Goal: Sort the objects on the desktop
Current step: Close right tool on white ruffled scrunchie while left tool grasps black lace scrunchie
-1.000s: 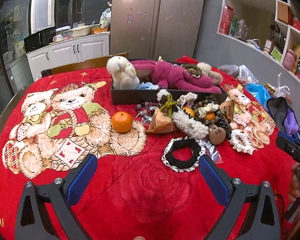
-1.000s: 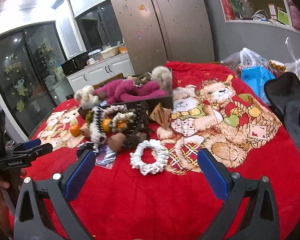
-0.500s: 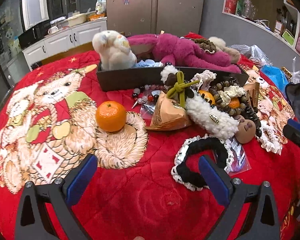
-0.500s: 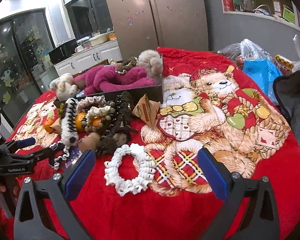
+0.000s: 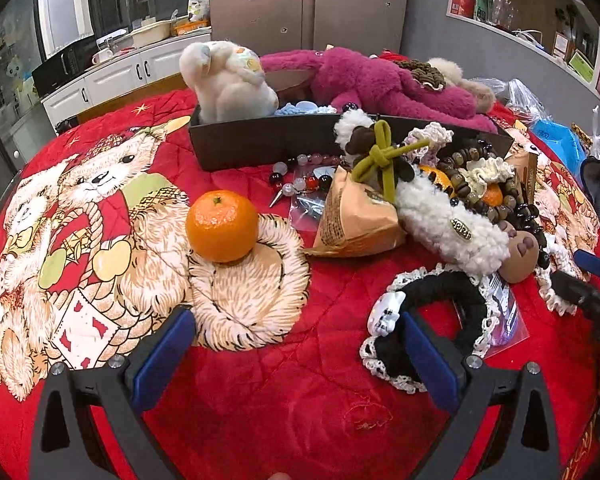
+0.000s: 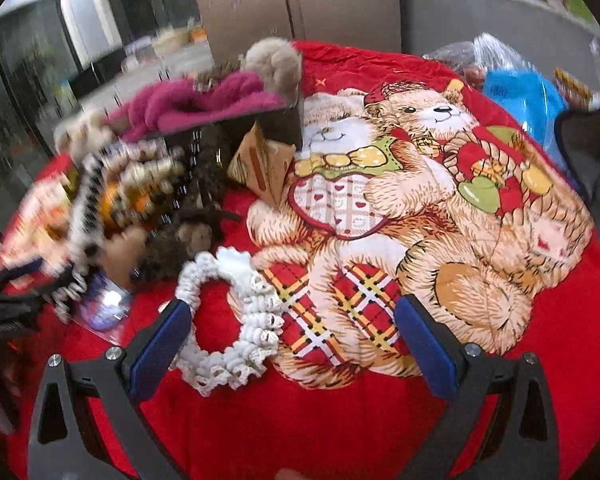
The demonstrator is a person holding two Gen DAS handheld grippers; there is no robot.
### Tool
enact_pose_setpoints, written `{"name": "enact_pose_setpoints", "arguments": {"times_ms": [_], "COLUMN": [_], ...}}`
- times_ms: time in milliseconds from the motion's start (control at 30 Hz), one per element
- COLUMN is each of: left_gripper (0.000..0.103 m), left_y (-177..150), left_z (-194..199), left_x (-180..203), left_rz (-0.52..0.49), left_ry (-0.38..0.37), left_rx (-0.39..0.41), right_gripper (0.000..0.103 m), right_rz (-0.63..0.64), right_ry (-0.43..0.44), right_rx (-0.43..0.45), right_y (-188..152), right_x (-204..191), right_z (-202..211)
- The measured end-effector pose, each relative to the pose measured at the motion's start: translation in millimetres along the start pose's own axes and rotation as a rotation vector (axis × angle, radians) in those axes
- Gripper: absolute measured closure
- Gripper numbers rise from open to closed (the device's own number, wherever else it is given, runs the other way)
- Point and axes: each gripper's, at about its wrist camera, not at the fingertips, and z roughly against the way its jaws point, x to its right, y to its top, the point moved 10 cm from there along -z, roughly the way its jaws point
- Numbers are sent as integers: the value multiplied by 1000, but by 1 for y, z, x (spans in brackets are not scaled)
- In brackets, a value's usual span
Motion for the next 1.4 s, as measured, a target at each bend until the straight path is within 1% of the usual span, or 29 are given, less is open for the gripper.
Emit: {"name": "enact_pose_setpoints", "arguments": {"times_ms": [33,133,267,367,733,800,867,900,933,967,1000,1033,1067,1100,1133,1167,1200,1233,1267,1300,1333,1400], "left_gripper": [0,0,0,0,0,0,0,3,5,9,17,22,32,39,43,52,64,69,80,86,88,88], "left_y": [1,0,0,0,0,0,1,1,1,1,2,2,2,2,2,2,1,1,1,0,0,-1], "left_z": [-1,0,-1,-1,0,0,1,1,2,4,5,7,8,10,11,12,13,14,16,17,18,19], "left_x": [-1,-1,0,0,1,1,2,2,2,3,4,6,7,8,10,12,14,15,16,16,17,16], "left_rz": [0,-2,-2,-3,-8,-9,-11,-11,-12,-12,-15,-19,-20,-22,-24,-28,-32,-30,-22,-15,-9,-4], "left_ry": [0,2,1,2,3,4,9,9,7,6,4,-2,-3,-5,-9,-15,-25,-30,-34,-42,-52,-64], "left_rx": [0,0,0,0,1,2,4,6,11,16,21,29,35,41,43,46,48,50,51,52,53,56], "right_gripper": [0,0,0,0,1,5,18,21,28,36,41,49,58,63,74,80,82,84,85,86,87,88], "right_rz": [4,-21,-10,-19,-26,-31,-38,-38,-38,-40,-42,-45,-46,-47,-47,-47,-48,-51,-55,-64,-78,-99], "right_ry": [-9,23,8,20,18,9,-33,-47,-53,-51,-46,-35,-25,-9,8,22,28,30,35,41,56,77], "right_rx": [1,6,2,5,14,19,24,26,31,36,41,47,50,55,56,56,57,61,65,71,84,109], "right_y": [0,0,-1,-1,-2,-2,-2,-2,-3,-2,-2,-2,-2,-2,-1,-2,-2,-2,-2,-2,-1,0], "right_x": [0,3,6,6,4,4,8,9,9,9,10,10,10,8,7,6,6,6,6,7,9,11], "right_z": [0,1,1,1,6,6,7,8,9,10,11,12,13,14,15,15,16,17,18,19,22,29]}}
